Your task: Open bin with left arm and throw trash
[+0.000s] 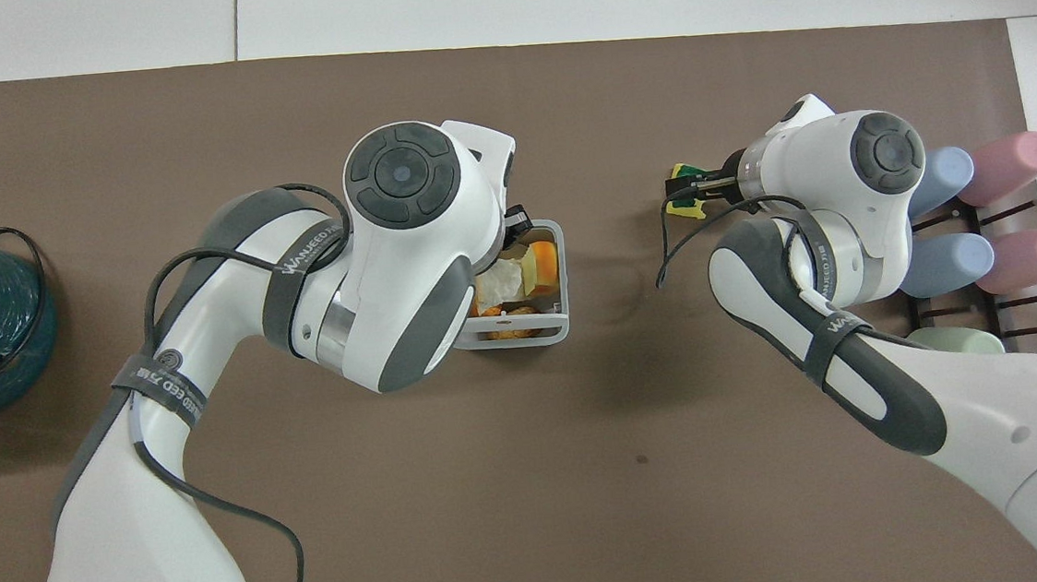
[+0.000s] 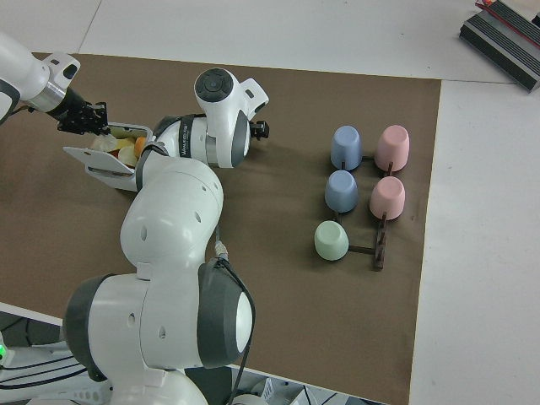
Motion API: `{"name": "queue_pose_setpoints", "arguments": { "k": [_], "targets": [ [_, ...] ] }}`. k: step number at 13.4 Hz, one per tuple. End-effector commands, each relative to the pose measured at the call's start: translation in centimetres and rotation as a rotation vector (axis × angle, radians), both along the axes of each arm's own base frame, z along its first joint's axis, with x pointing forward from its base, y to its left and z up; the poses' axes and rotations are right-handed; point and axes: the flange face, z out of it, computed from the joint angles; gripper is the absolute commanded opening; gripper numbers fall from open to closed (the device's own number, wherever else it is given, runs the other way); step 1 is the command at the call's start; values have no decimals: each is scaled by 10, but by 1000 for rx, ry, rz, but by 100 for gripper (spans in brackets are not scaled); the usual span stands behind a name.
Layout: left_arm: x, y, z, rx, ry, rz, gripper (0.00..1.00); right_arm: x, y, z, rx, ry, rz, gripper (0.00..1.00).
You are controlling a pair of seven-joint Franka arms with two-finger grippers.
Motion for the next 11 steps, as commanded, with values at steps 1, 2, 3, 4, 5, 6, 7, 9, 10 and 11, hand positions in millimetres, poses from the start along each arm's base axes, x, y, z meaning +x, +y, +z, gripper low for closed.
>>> {"name": "queue_pose_setpoints", "arguments": {
  "k": [1, 2, 3, 4, 5, 6, 7, 9, 10, 11],
  "targets": [
    [-9, 7, 5, -17, -7, 27, 33, 3, 2, -2, -9, -24, 23, 79],
    [-9, 6, 6, -17, -7, 28, 49, 2, 10, -5, -6, -23, 29, 65],
    [-8, 6, 8, -19, -10, 27, 56, 2, 13, -6, 1, -31, 13, 46],
    [-8, 6, 9, -20, -11, 27, 62, 3, 14, -5, 6, -32, -2, 20],
    [-7, 7, 9, -17, -9, 27, 63, 2, 21, -5, 10, -26, -7, 0],
    [-7, 7, 9, -16, -8, 27, 63, 1, 25, -5, 15, -24, -16, 0],
    [-7, 7, 10, -16, -8, 27, 63, 1, 25, -4, 17, -23, -21, 0],
    [-1, 14, 22, -11, -1, 36, 63, 4, 25, 1, 19, -22, -29, 0],
    [9, 32, 31, 8, 16, 49, 63, 5, 27, 11, 21, -7, -40, 0],
    [22, 55, 43, 17, 35, 68, 63, 8, 29, 25, 22, 20, -59, 0]
  ]
}}
